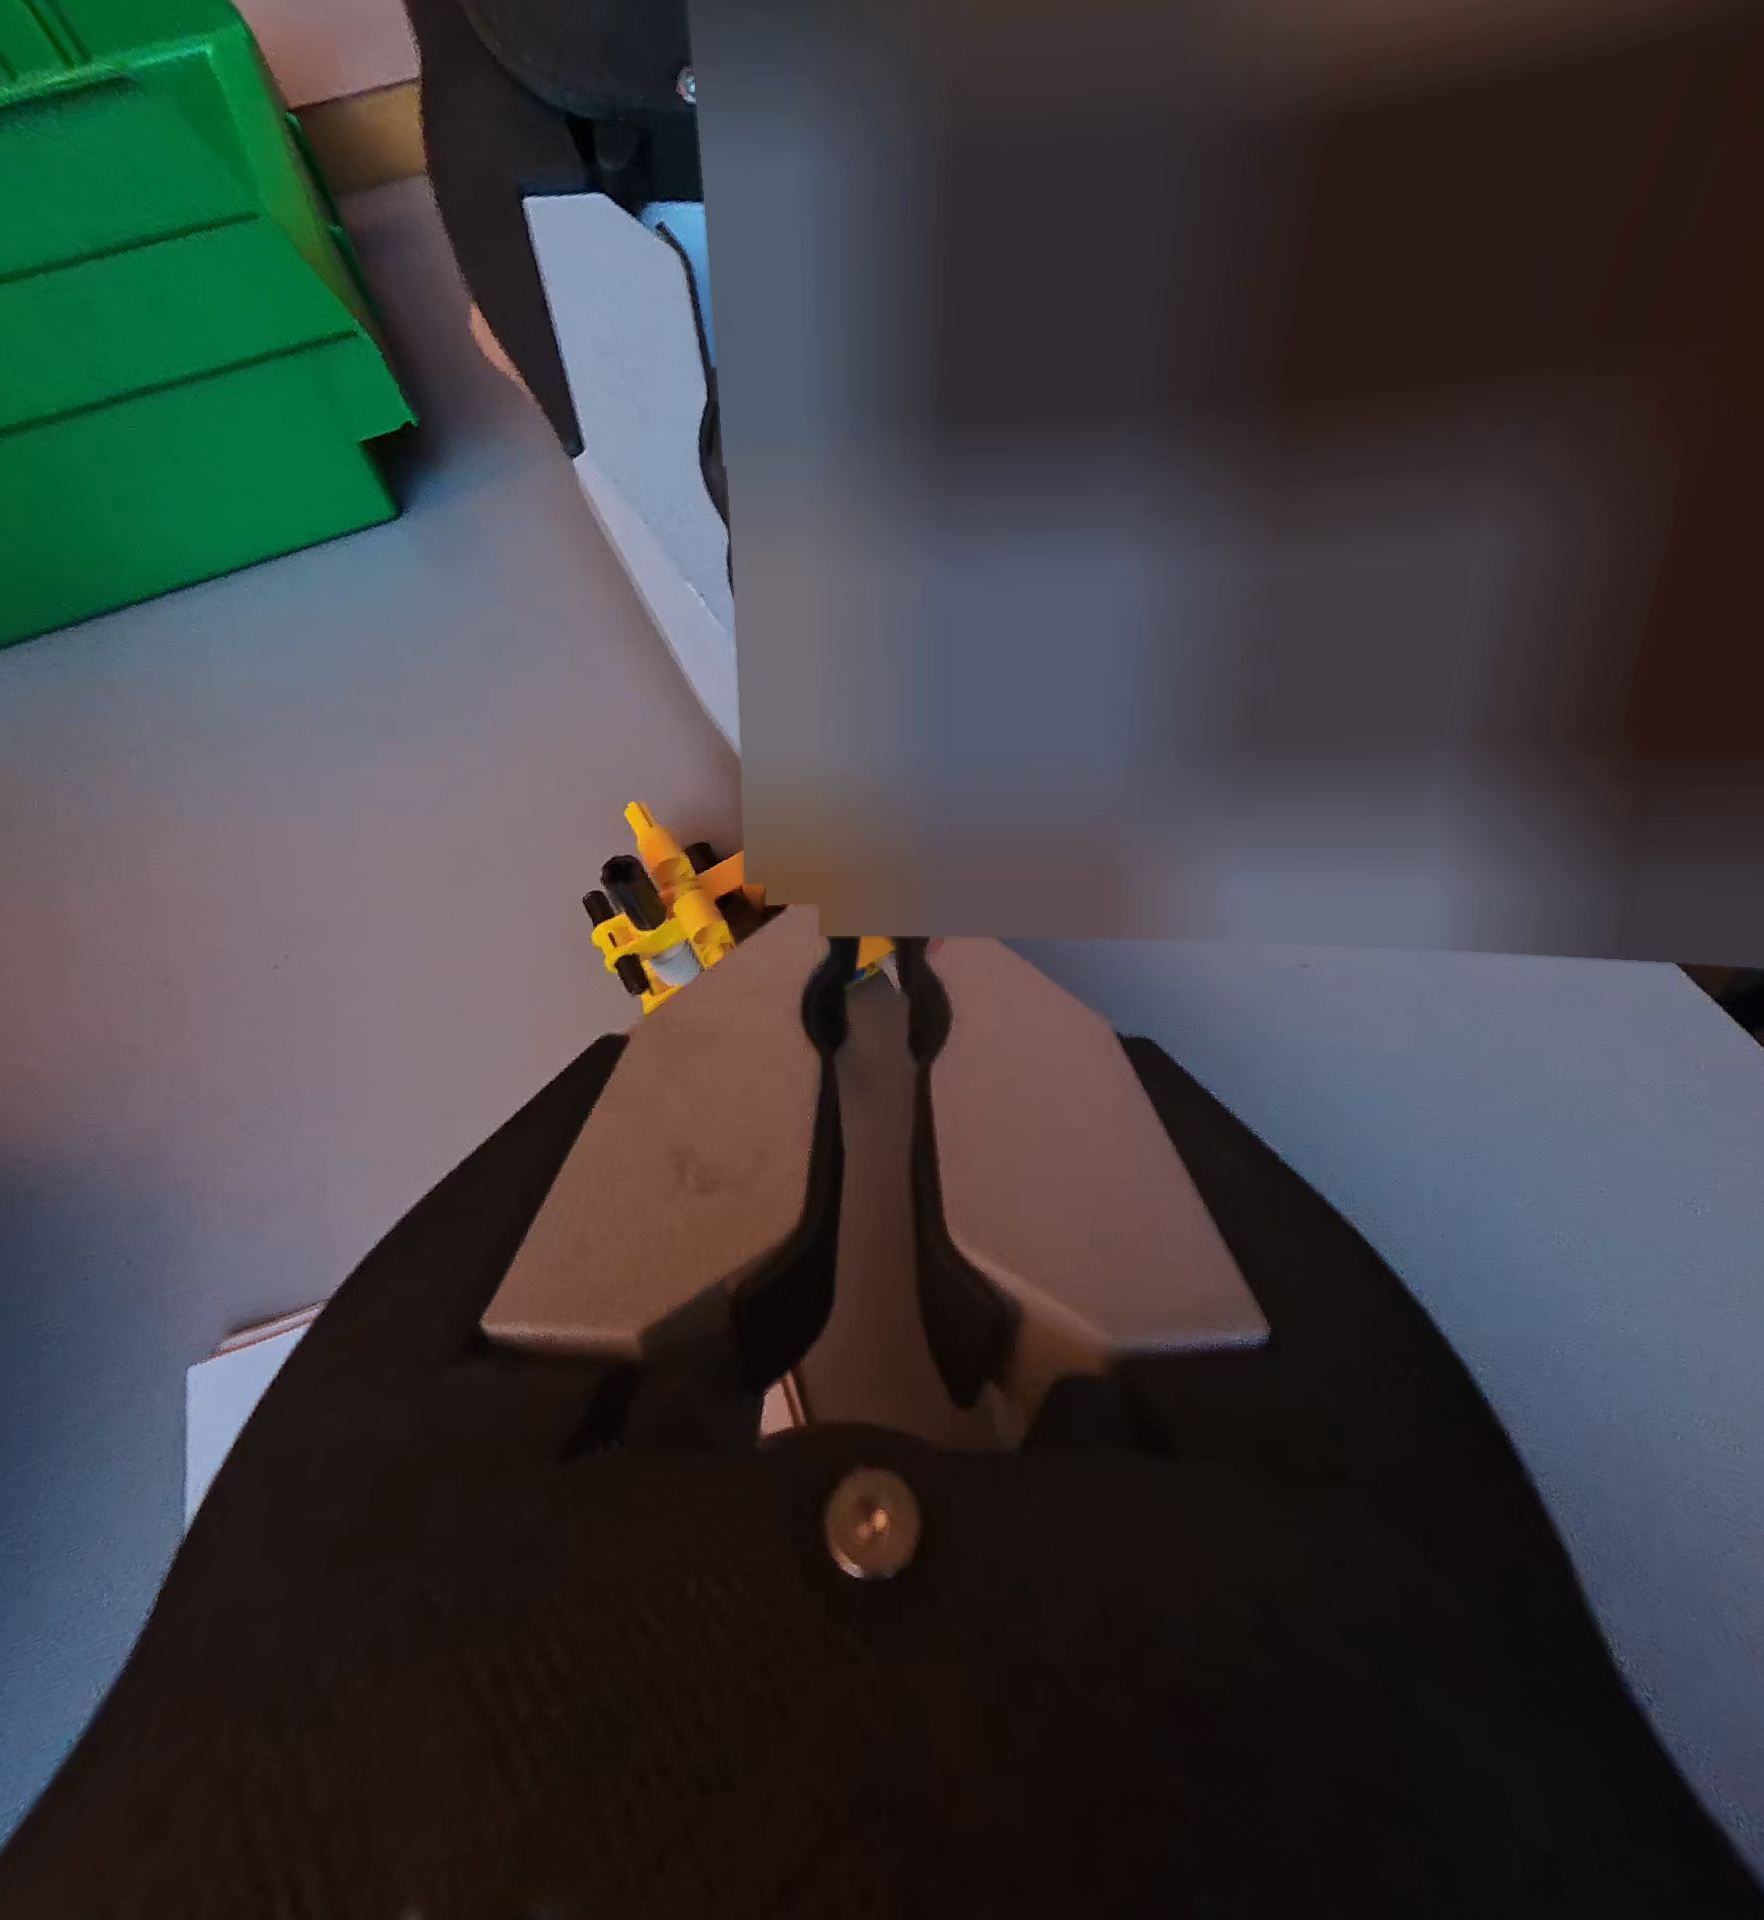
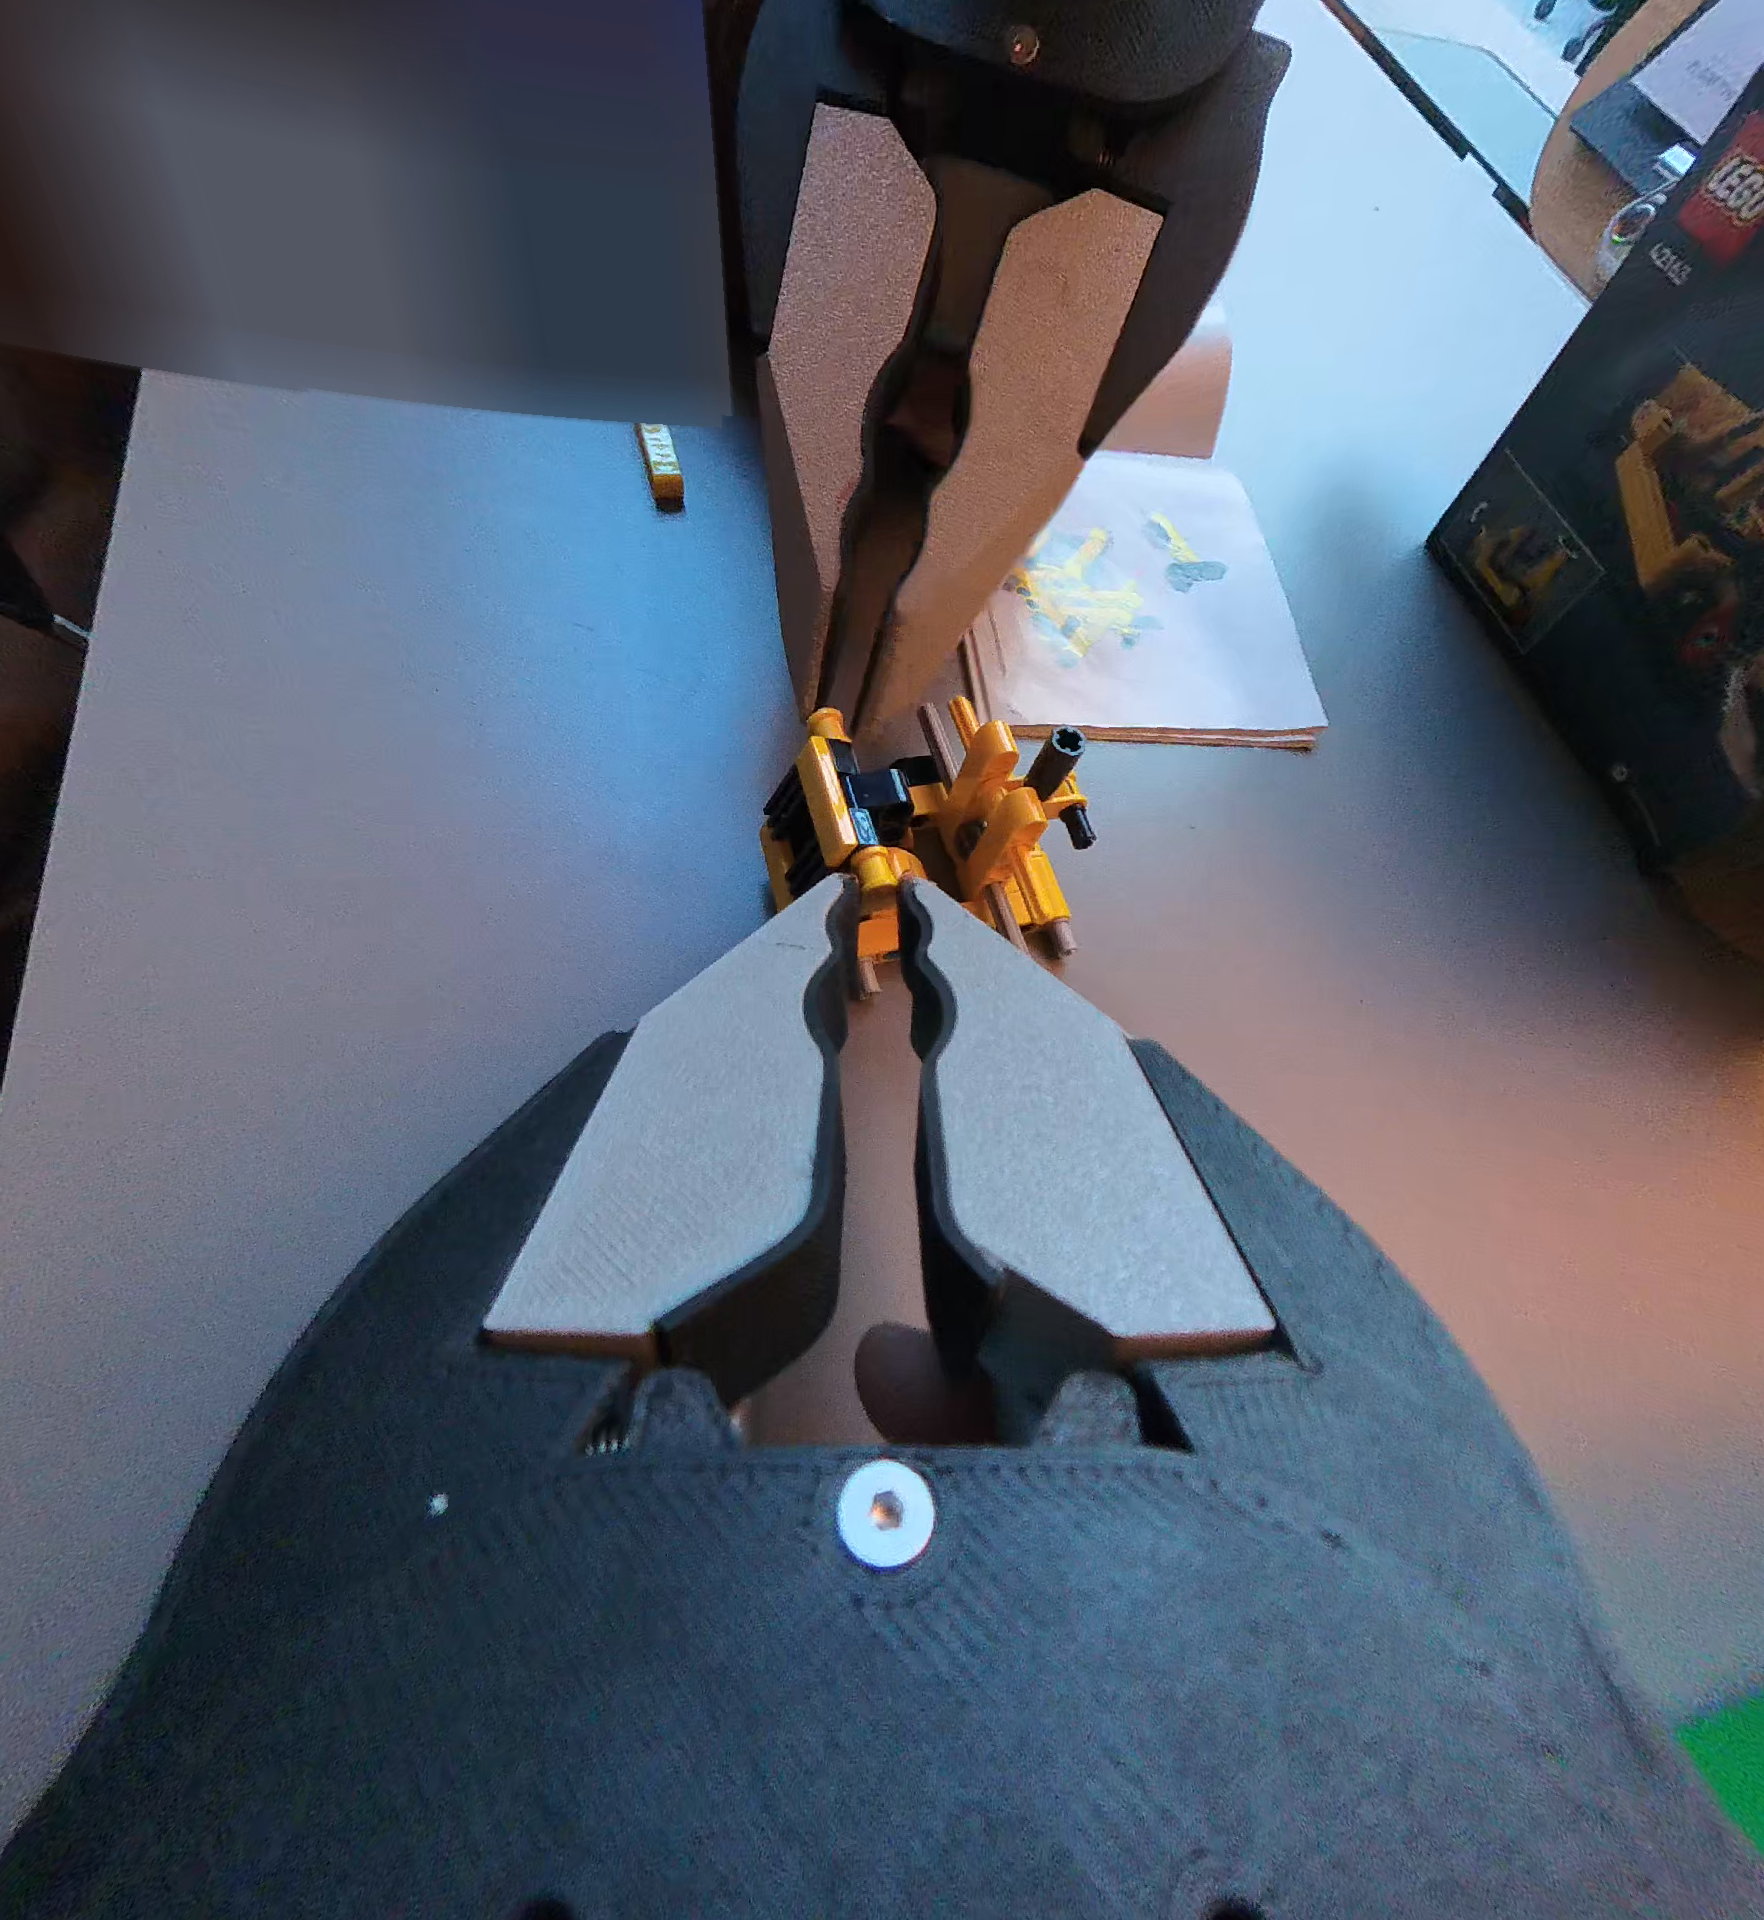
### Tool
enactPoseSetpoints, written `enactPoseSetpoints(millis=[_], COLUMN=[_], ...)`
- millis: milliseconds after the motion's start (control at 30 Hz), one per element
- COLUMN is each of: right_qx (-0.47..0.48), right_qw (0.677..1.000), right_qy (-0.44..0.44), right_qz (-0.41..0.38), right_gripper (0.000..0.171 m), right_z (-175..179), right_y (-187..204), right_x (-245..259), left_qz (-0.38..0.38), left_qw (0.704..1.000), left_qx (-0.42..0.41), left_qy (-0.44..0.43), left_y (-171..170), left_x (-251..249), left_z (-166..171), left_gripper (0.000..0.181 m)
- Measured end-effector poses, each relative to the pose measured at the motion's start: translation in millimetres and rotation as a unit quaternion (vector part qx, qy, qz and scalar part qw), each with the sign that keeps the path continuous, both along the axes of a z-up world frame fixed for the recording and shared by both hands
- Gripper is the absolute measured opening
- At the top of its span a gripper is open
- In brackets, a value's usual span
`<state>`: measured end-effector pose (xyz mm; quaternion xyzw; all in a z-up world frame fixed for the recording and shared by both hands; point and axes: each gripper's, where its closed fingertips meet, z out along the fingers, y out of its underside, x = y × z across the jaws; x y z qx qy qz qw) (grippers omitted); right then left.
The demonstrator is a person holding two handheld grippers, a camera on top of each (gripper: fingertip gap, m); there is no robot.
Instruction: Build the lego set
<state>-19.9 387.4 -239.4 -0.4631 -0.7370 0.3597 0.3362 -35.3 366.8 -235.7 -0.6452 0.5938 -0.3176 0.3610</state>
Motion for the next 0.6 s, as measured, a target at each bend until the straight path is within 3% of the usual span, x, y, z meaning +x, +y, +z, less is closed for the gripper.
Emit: enactPoseSetpoints(millis=[200,367,600], right_qx=[-0.003,0.005,-0.017], right_qw=[1.0,1.0,0.996], right_qy=[-0.001,0.002,-0.011], right_qz=[0.011,0.03,0.086], right_gripper=[0.005,0.004,0.003], right_z=[0,0,-1], right_y=[-3,-10,-20], right_x=[-5,-5,-1], left_qz=[-0.034,-0.013,-0.038], left_qw=[0.999,1.0,0.998], left_qx=[0.033,0.018,0.042], left_qy=[-0.004,0.003,0.001], left_y=[-12,-8,-14], left_x=[3,6,3], left_z=[5,7,8], left_gripper=[0.0,0.024,0.025])
